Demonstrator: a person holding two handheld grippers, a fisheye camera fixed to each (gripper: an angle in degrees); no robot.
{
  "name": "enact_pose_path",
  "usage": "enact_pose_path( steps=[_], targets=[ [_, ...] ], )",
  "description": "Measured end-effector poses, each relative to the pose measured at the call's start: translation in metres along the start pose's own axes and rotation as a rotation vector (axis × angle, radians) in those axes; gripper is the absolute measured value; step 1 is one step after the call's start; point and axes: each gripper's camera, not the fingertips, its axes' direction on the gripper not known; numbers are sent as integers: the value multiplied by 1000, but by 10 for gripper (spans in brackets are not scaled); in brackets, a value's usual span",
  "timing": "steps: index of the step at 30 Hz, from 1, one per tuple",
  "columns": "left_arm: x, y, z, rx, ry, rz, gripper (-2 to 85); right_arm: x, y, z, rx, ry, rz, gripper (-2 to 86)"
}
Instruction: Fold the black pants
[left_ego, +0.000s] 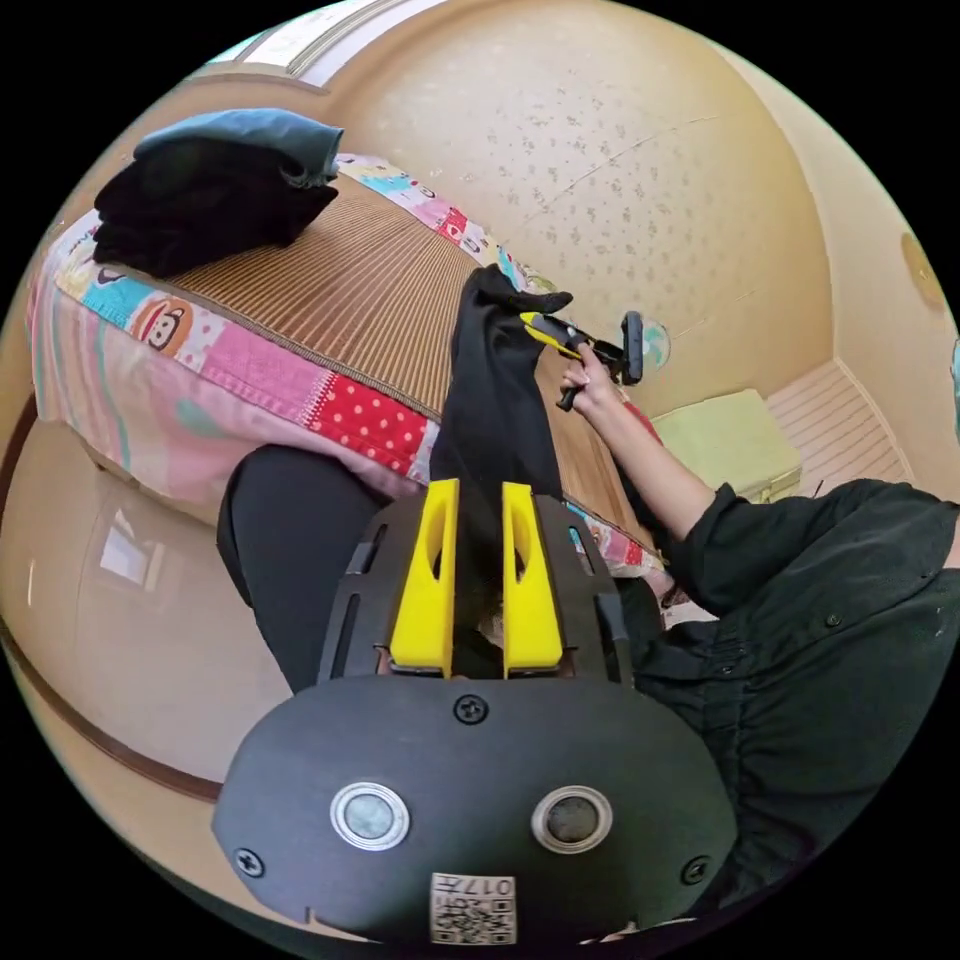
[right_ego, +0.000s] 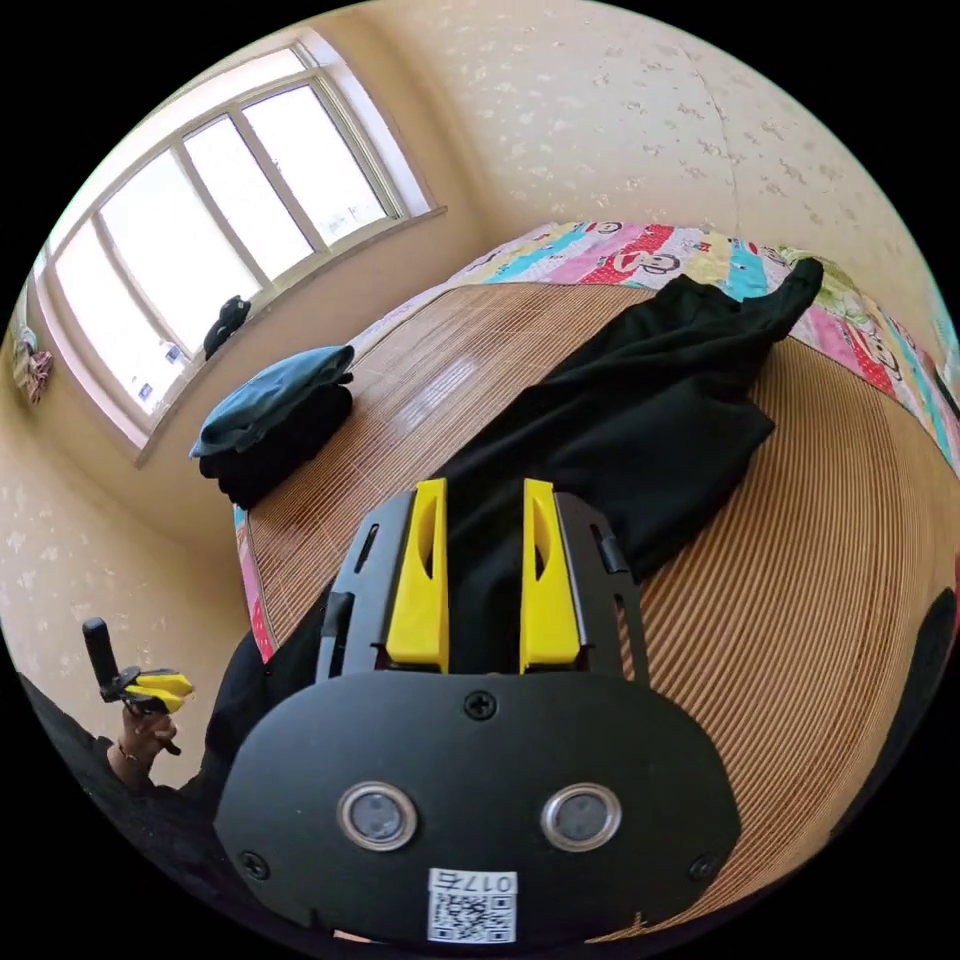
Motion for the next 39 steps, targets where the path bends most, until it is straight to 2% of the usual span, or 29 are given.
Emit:
enact_pose_path(
  steps=[2, 4, 6, 9, 14, 18, 20, 24, 28, 30, 33, 35, 39],
  targets=[
    [6, -35, 22, -25, -19, 92, 82, 18, 40, -13, -21, -22, 133, 125],
    [12, -63, 50, -83, -29, 134, 89, 26, 91, -4, -87, -197, 293, 132],
    [21, -85, 84, -108, -64, 198, 92, 10, 117, 2, -55, -324, 254, 120],
    [33, -107, 148, -235, -145, 221, 81, -15, 123, 5, -161, -235, 126, 66],
    [81, -86, 184, -344, -74, 283, 53, 4, 130, -46, -192, -251, 41, 37],
    [120, -36, 198, -463, 7, 364, 50, 25, 184, -87, -282, -195, -14, 35],
    [136, -4, 207, -549, 42, 381, 39, 31, 215, -95, -332, -150, 8, 38],
    [141, 8, 200, -515, 78, 340, 48, 49, 259, -109, -366, -57, 166, 65],
    [140, -17, 188, -367, 48, 329, 76, 60, 231, -141, -122, -43, 218, 85],
    [145, -30, 187, -303, 27, 359, 77, 65, 204, -139, -63, -51, 222, 95],
    [152, -49, 209, -339, 15, 356, 77, 73, 144, -120, -13, -80, 199, 115],
    [158, -56, 228, -390, 11, 340, 81, 77, 104, -109, 36, -18, 182, 121],
    [169, -49, 229, -365, -26, 354, 83, 111, 7, -83, 142, 100, 328, 134]
  ],
)
